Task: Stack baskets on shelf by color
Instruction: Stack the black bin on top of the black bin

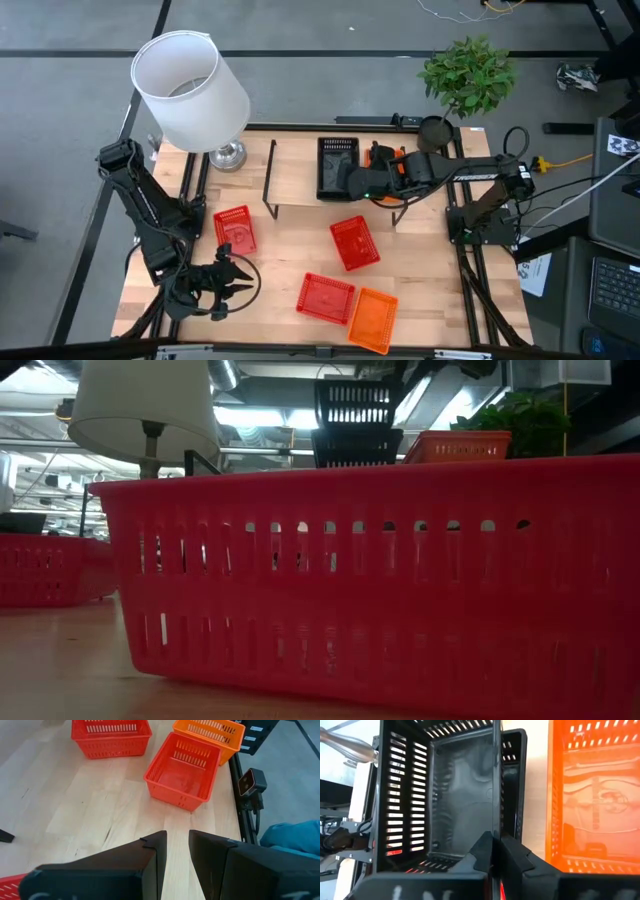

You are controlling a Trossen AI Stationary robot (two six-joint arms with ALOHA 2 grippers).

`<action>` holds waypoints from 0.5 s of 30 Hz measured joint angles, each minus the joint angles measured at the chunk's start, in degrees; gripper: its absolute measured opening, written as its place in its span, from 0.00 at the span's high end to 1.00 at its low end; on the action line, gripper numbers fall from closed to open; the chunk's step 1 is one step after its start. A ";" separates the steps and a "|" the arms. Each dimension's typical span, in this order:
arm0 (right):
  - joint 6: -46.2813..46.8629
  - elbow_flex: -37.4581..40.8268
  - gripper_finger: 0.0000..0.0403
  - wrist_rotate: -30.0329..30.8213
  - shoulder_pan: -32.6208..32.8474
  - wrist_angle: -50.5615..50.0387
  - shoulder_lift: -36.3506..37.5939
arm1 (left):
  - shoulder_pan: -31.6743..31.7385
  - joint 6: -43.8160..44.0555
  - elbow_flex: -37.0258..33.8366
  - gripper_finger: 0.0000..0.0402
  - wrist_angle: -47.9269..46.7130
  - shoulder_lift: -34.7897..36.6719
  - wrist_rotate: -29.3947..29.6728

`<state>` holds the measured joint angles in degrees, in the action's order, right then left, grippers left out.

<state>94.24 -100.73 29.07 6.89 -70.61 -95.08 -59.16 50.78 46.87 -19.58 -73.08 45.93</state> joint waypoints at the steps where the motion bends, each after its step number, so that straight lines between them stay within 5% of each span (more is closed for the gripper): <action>1: 0.00 0.00 0.95 -0.06 0.02 -0.02 -0.09 | 0.00 0.02 0.00 0.82 -0.01 0.00 0.00; 15: 0.45 -0.04 0.94 -1.11 -0.35 -0.02 -1.63 | 0.00 0.11 0.00 0.82 0.00 0.00 -0.15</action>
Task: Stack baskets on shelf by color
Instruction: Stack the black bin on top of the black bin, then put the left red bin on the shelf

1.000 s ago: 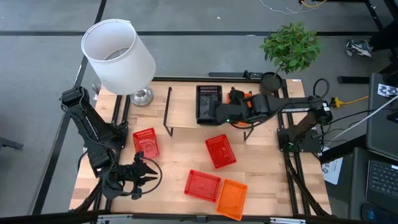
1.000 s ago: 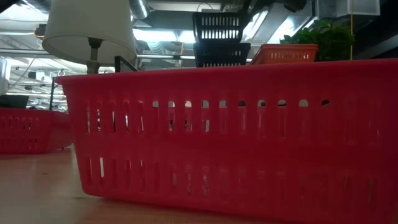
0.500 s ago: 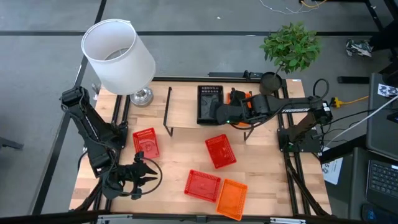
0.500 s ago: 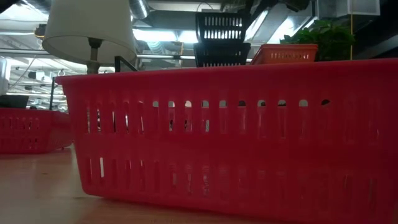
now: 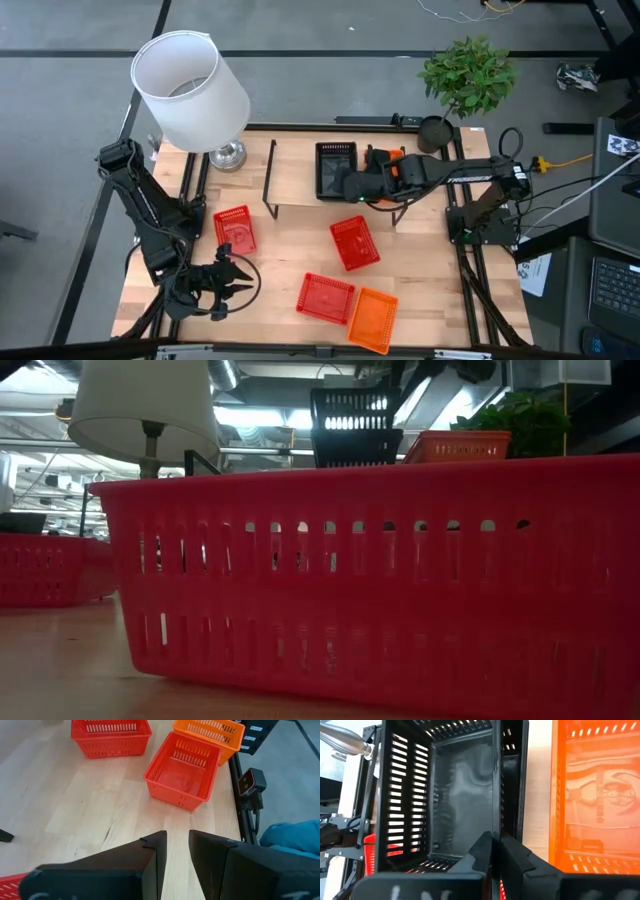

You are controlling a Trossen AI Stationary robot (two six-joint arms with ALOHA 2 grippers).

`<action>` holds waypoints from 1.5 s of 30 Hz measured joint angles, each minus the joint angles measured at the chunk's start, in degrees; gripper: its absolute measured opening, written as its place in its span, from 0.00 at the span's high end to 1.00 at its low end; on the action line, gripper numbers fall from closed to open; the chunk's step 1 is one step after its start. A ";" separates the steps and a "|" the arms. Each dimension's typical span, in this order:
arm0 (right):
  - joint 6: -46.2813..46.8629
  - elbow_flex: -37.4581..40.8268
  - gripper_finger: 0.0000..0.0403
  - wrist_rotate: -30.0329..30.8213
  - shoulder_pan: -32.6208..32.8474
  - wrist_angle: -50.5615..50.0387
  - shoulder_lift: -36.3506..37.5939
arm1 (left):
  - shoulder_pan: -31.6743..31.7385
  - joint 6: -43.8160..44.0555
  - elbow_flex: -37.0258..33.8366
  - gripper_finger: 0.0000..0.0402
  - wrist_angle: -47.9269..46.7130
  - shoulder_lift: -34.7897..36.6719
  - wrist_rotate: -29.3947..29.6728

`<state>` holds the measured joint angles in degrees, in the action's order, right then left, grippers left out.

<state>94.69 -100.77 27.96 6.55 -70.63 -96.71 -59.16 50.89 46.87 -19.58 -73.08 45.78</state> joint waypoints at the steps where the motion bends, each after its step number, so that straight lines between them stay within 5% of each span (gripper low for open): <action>1: 0.02 0.00 0.94 -0.38 -0.10 0.00 0.00 | 0.00 0.00 0.00 0.82 0.01 0.00 -0.13; 15: 0.18 0.00 0.72 -0.63 -0.46 0.30 0.02 | -0.01 0.15 0.00 0.82 0.06 0.00 -0.48; 21: -2.89 -3.11 0.71 -0.37 -0.83 0.63 0.17 | -0.02 0.11 0.00 0.82 0.07 0.00 -0.48; 25: -12.12 -7.86 0.72 -8.53 -0.75 0.96 0.23 | -0.02 -0.01 0.00 0.82 0.09 0.00 -0.48; 28: -17.35 -9.64 0.72 -16.18 1.75 1.56 0.31 | -0.02 -0.85 0.00 0.82 0.07 0.00 -0.46; 37: -33.75 -7.62 0.72 -17.08 12.89 -0.28 0.22 | 0.00 -1.90 0.00 0.82 -0.22 0.00 -0.11; 42: -33.08 -4.63 0.72 -17.17 18.18 -8.98 0.31 | 0.69 -1.09 0.00 0.82 -0.38 0.00 -0.64; 45: -27.93 -1.55 0.72 -16.22 21.03 -17.88 0.23 | 4.51 7.56 0.02 0.82 -4.28 0.00 -6.50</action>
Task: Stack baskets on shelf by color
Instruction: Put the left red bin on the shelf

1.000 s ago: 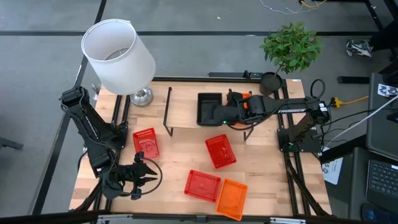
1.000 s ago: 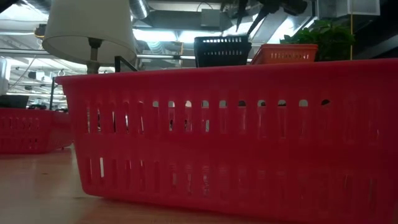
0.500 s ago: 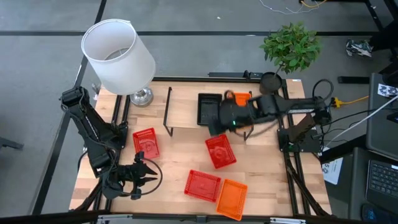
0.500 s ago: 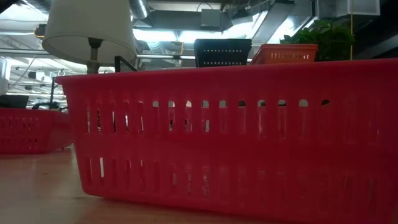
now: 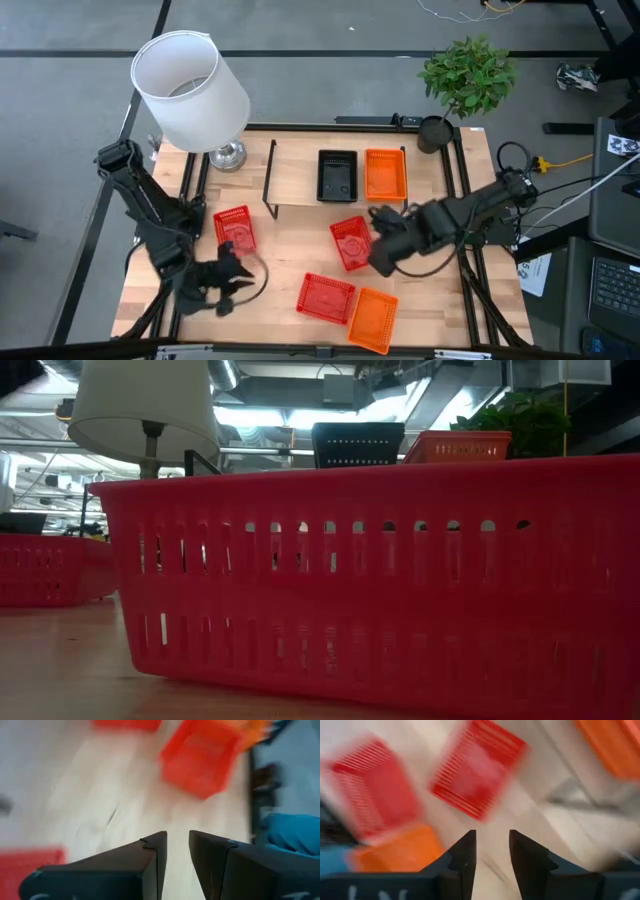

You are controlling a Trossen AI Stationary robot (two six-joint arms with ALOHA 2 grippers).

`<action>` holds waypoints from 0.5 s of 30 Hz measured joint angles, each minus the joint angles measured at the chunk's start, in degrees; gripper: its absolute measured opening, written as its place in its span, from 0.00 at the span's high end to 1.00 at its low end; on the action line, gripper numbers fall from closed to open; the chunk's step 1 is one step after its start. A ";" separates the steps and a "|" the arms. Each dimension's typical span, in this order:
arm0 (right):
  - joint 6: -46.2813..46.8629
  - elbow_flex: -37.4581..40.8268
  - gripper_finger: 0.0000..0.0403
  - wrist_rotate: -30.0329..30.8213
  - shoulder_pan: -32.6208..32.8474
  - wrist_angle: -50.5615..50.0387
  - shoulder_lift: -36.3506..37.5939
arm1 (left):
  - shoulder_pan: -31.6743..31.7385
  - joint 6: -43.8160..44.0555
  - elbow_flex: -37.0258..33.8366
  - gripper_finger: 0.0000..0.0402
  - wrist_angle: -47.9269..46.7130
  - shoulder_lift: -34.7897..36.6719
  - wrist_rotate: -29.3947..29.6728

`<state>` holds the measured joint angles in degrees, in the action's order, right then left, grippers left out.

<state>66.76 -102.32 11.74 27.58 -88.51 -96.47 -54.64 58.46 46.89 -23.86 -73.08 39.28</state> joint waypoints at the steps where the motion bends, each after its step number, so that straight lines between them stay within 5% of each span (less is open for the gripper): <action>1: 1.52 1.61 0.72 -0.08 0.97 -2.14 0.11 | 1.78 3.33 0.00 0.82 -2.60 0.00 -3.00; 7: 8.04 14.85 0.72 -1.79 7.59 -1.70 3.37 | 12.33 11.39 -0.02 0.82 -17.45 0.04 -19.52; 15: 19.61 27.53 0.72 -9.36 14.99 0.79 7.26 | 19.24 4.11 2.36 0.82 -24.15 1.09 -28.63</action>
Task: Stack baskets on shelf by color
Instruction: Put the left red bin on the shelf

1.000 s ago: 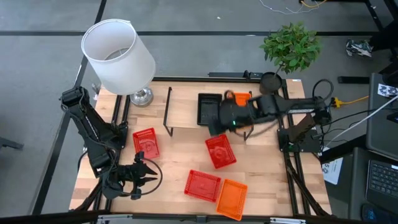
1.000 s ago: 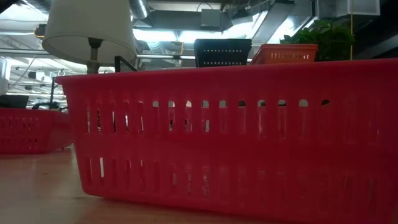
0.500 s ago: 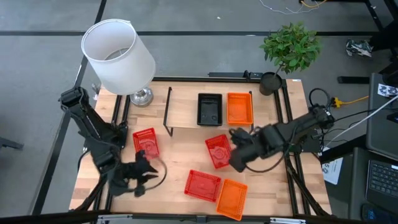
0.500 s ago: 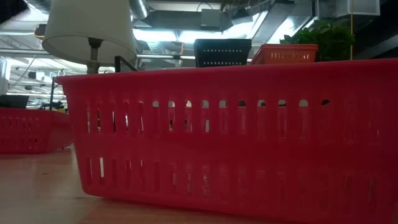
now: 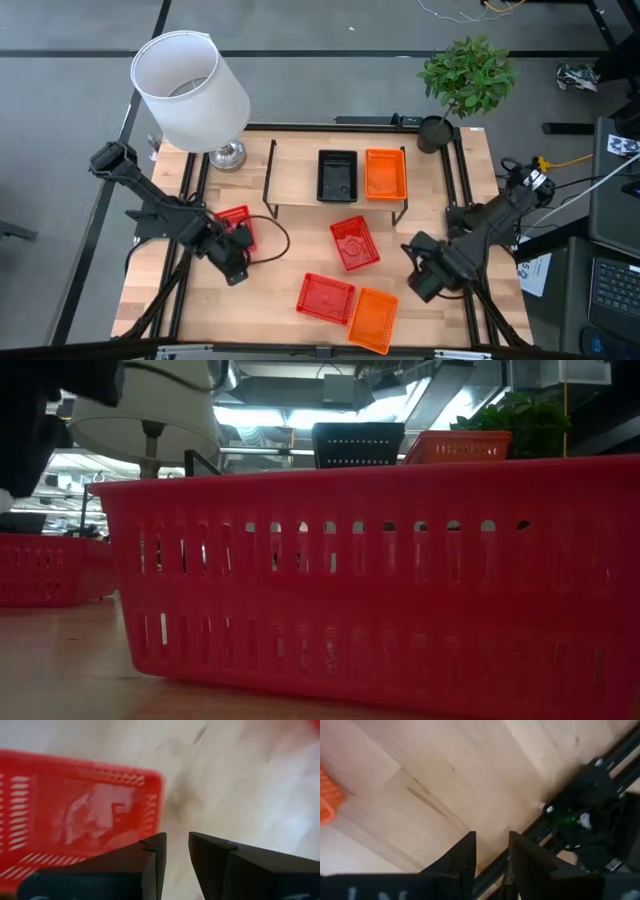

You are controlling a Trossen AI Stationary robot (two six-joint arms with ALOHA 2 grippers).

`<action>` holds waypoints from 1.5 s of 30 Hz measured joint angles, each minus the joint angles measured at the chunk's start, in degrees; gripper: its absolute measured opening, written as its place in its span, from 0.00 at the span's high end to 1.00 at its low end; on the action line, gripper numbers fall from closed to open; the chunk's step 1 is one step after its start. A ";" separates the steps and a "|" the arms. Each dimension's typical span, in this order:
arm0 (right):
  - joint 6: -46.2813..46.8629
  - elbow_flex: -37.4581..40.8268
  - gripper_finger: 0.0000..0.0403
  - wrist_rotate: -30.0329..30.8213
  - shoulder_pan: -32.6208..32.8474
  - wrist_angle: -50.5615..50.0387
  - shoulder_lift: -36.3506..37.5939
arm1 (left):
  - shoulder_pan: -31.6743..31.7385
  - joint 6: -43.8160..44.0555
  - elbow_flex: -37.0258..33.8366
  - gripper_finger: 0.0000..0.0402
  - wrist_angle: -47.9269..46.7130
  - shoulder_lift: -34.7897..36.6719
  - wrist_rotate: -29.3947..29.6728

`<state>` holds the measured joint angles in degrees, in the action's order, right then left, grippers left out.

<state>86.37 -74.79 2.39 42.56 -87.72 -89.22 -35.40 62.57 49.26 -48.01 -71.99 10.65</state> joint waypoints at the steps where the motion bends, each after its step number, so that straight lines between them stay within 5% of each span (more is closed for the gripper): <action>1: 1.15 0.67 0.72 -0.10 0.63 0.06 0.06 | 0.40 -0.13 0.00 0.82 -1.11 0.00 -0.19; 18: 4.91 1.99 0.72 3.58 5.01 3.96 0.18 | 1.21 -2.32 -1.36 0.67 -3.85 -1.30 1.65; 37: 4.77 1.99 0.72 4.03 5.01 4.27 0.18 | 1.21 -3.34 -1.40 0.66 -0.96 -11.96 -2.85; 42: 4.69 1.99 0.72 4.05 5.01 4.30 0.17 | 1.21 -3.02 -1.42 0.72 -0.41 -15.51 -2.95; 45: 4.69 1.99 0.72 4.05 5.01 4.30 0.16 | 1.08 -0.70 -0.68 0.90 0.28 -15.80 -4.93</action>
<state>91.07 -72.79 6.44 47.57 -83.42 -89.06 -34.32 61.87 48.58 -47.73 -87.79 5.72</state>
